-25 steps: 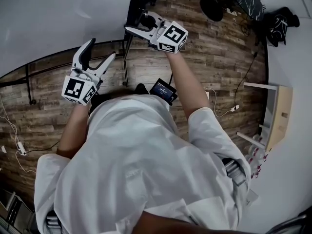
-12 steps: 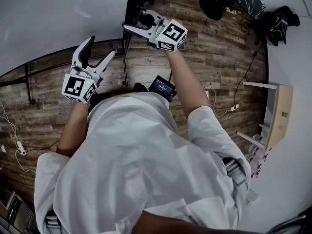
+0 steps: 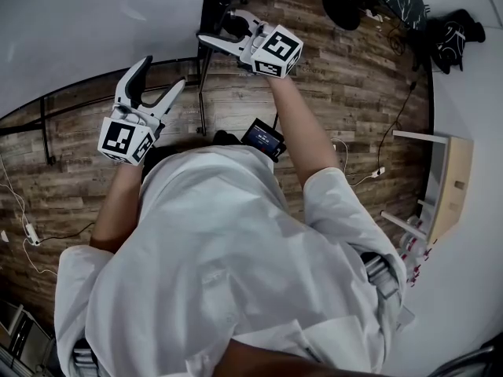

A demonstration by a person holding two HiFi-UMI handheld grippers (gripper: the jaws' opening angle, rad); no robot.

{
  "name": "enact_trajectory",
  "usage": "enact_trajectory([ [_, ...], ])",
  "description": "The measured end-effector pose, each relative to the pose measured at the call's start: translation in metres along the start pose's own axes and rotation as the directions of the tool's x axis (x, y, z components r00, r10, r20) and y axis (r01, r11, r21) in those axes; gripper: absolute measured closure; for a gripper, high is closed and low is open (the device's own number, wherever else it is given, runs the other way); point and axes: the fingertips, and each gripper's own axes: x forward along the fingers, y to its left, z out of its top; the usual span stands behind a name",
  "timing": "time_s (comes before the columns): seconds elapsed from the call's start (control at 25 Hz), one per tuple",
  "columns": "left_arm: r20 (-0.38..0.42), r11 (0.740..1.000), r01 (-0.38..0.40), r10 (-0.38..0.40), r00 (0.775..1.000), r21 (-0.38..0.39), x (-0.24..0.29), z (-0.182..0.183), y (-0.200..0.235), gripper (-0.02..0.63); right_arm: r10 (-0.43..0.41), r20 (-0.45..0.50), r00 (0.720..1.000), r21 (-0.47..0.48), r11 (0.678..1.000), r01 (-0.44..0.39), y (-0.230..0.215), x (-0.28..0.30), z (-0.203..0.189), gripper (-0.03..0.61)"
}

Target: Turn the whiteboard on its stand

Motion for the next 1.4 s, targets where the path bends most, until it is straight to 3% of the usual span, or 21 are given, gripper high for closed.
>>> enact_trajectory([
  [0.32, -0.013, 1.000, 0.019, -0.019, 1.000, 0.003, 0.009, 0.004, -0.022, 0.259, -0.006, 0.002, 1.000, 0.002, 1.000, 0.006, -0.001, -0.028, 0.003, 0.397],
  [0.56, -0.011, 1.000, 0.006, -0.006, 1.000, -0.010, 0.005, -0.001, 0.001, 0.259, -0.001, -0.009, 1.000, -0.007, 1.000, 0.001, -0.002, -0.020, 0.001, 0.397],
  [1.04, 0.004, 0.998, 0.062, -0.062, 0.998, -0.020, 0.014, 0.004, -0.019, 0.259, -0.019, 0.013, 1.000, 0.011, 1.000, 0.019, -0.006, -0.048, 0.003, 0.398],
  [1.4, 0.018, 0.996, 0.078, -0.078, 0.997, -0.038, 0.002, 0.001, -0.010, 0.259, -0.110, 0.018, 0.994, 0.050, 0.993, 0.109, -0.011, -0.056, 0.000, 0.399],
])
